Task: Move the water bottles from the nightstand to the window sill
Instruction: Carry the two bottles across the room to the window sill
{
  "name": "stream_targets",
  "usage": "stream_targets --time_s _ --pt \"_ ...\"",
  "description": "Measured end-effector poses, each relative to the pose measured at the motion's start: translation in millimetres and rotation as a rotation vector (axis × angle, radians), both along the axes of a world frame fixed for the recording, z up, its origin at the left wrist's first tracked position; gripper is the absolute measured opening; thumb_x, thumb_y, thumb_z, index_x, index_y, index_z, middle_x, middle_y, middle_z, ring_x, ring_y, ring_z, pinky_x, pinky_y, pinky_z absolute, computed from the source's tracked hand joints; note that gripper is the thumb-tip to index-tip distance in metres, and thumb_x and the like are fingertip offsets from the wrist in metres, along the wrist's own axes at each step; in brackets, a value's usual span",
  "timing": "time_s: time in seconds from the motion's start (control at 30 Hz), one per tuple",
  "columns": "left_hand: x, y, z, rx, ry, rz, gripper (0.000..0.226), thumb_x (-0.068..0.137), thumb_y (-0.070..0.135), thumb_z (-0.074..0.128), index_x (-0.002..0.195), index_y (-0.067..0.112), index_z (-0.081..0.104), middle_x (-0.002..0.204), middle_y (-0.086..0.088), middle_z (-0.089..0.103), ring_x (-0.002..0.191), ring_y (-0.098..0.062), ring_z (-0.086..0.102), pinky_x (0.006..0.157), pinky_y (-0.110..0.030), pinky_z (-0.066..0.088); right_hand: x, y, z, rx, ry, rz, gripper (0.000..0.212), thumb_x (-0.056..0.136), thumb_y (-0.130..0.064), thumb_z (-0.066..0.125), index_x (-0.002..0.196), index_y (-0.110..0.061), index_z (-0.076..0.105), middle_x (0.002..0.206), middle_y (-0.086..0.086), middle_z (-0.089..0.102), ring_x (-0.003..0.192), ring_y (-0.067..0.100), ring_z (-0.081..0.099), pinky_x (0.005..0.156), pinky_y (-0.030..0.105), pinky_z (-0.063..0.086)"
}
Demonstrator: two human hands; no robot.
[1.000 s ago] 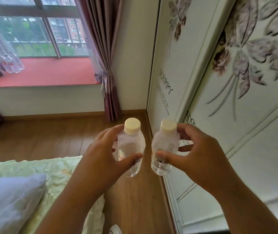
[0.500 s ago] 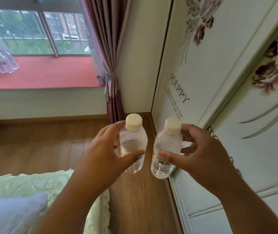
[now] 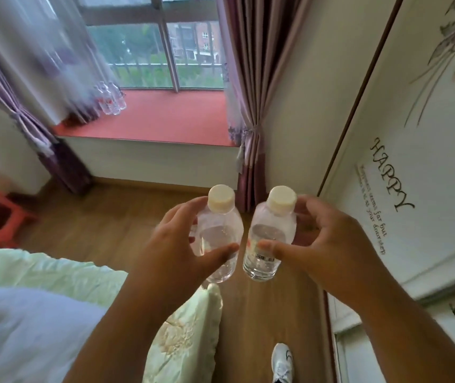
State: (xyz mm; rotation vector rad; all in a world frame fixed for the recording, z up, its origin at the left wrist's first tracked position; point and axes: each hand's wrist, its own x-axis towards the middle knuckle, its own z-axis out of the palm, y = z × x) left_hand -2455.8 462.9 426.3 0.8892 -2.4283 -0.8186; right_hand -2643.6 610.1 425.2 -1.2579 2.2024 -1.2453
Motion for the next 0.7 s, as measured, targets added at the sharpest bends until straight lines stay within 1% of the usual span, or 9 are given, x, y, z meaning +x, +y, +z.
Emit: stream_targets --time_s 0.03,0.17,0.23,0.3,0.4,0.47,0.53,0.6,0.7 --pt "-12 -5 5 0.001 0.005 0.011 0.086 0.062 0.071 0.072 0.139 0.046 0.042 0.125 0.030 0.045 0.095 0.003 0.056 0.065 0.001 0.038 -14 -9 5 -0.004 -0.001 0.016 0.076 0.062 -0.059 0.082 0.130 -0.042 0.053 0.123 -0.023 0.064 0.108 0.003 0.065 0.089 0.028 0.057" --pt "-64 -22 20 -0.027 0.018 0.056 0.089 0.062 0.074 0.069 0.141 0.042 0.044 0.125 0.029 0.044 0.086 0.015 0.052 0.064 0.000 0.039 -74 -41 22 -0.031 0.018 0.095 0.078 0.061 -0.063 0.081 0.131 -0.044 0.050 0.119 -0.026 0.063 0.100 -0.007 0.062 0.076 0.005 0.049" --pt "-89 -29 23 -0.044 0.019 0.084 0.090 0.064 0.073 0.071 0.143 0.040 0.044 0.125 0.027 0.045 0.088 0.007 0.056 0.068 -0.003 0.039 -102 -53 26 -0.045 0.035 0.113 0.080 0.059 -0.067 0.079 0.131 -0.044 0.051 0.113 -0.031 0.061 0.094 -0.014 0.058 0.071 0.000 0.046" --pt "-107 -34 22 -0.056 0.018 0.117 0.090 0.064 0.073 0.069 0.143 0.038 0.046 0.125 0.025 0.046 0.093 0.000 0.058 0.072 -0.006 0.039 -125 -62 27 -0.057 0.054 0.122 0.081 0.057 -0.069 0.077 0.130 -0.046 0.050 0.106 -0.039 0.053 0.088 -0.023 0.052 0.066 -0.004 0.041" --pt "-126 -38 16 -0.036 0.023 0.148 0.089 0.062 0.075 0.067 0.141 0.039 0.046 0.126 0.025 0.046 0.097 -0.002 0.059 0.073 -0.005 0.039 -152 -73 25 -0.068 0.061 0.139 0.077 0.058 -0.065 0.080 0.127 -0.049 0.048 0.104 -0.046 0.045 0.083 -0.032 0.048 0.063 -0.008 0.035" --pt "-137 -41 11 -0.004 0.019 0.154 0.085 0.061 0.074 0.068 0.136 0.046 0.041 0.126 0.026 0.045 0.097 -0.001 0.058 0.072 -0.004 0.040 -166 -80 24 -0.067 0.056 0.143 0.074 0.059 -0.064 0.080 0.123 -0.051 0.047 0.103 -0.048 0.044 0.086 -0.037 0.044 0.063 -0.010 0.032" --pt "-148 -48 8 0.015 0.028 0.149 0.083 0.062 0.072 0.072 0.135 0.049 0.039 0.126 0.027 0.046 0.095 0.000 0.059 0.073 -0.007 0.043 -180 -86 23 -0.056 0.056 0.127 0.073 0.057 -0.067 0.079 0.120 -0.053 0.045 0.101 -0.048 0.045 0.088 -0.035 0.045 0.061 -0.009 0.032" --pt "-161 -57 6 0.009 0.032 0.142 0.085 0.062 0.072 0.073 0.138 0.049 0.041 0.126 0.028 0.046 0.092 0.004 0.059 0.073 -0.008 0.043 -194 -92 21 -0.039 0.053 0.113 0.073 0.055 -0.072 0.076 0.119 -0.055 0.045 0.101 -0.046 0.047 0.088 -0.030 0.049 0.060 -0.007 0.035" --pt "-184 -75 4 -0.004 0.022 0.111 0.089 0.064 0.074 0.071 0.143 0.044 0.043 0.125 0.031 0.044 0.087 0.016 0.054 0.063 -0.003 0.040 -214 -103 19 -0.027 0.041 0.099 0.073 0.055 -0.071 0.076 0.120 -0.054 0.046 0.103 -0.044 0.049 0.086 -0.024 0.052 0.062 -0.006 0.038"
